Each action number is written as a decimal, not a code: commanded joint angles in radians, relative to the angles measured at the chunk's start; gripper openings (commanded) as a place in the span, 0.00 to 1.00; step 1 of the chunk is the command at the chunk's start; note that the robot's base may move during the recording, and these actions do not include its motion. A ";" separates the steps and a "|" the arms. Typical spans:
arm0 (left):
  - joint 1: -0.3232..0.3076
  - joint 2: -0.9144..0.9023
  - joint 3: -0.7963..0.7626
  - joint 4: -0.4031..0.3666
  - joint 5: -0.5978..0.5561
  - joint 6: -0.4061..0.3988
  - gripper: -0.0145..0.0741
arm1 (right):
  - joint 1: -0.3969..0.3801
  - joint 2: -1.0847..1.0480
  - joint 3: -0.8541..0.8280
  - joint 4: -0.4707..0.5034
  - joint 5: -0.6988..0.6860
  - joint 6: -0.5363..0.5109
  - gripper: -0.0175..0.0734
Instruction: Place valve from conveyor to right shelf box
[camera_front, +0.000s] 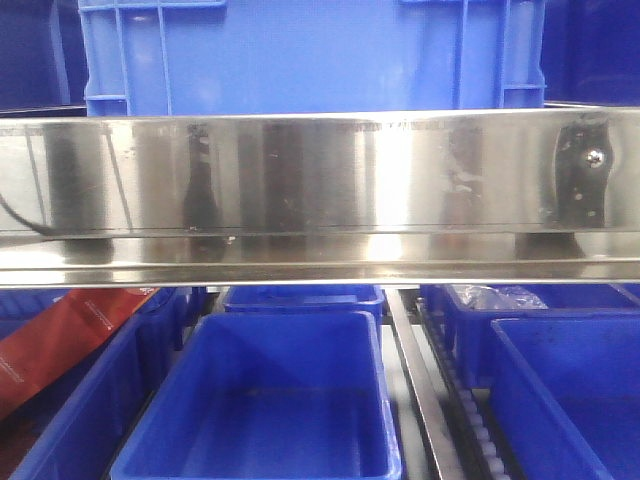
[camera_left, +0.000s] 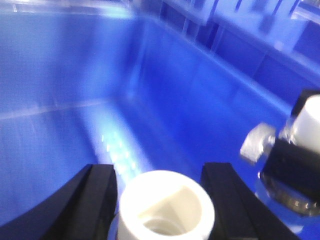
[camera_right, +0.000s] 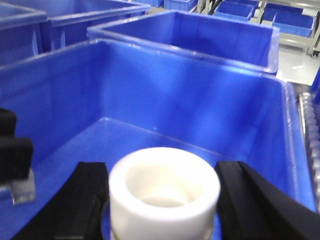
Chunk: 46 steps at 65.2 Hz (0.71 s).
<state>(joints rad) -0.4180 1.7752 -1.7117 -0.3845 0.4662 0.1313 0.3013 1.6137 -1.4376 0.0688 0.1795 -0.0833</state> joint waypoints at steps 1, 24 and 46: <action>-0.004 -0.002 -0.013 -0.005 -0.029 -0.005 0.37 | 0.001 -0.003 -0.021 -0.003 -0.079 -0.005 0.21; -0.004 0.003 -0.013 -0.005 -0.012 -0.005 0.65 | 0.001 0.003 -0.021 -0.003 -0.072 -0.005 0.66; -0.004 -0.009 -0.015 -0.001 -0.012 -0.005 0.44 | 0.001 -0.020 -0.021 0.008 -0.072 -0.005 0.50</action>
<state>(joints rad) -0.4180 1.7876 -1.7152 -0.3824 0.4660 0.1313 0.3013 1.6208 -1.4516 0.0700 0.1288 -0.0833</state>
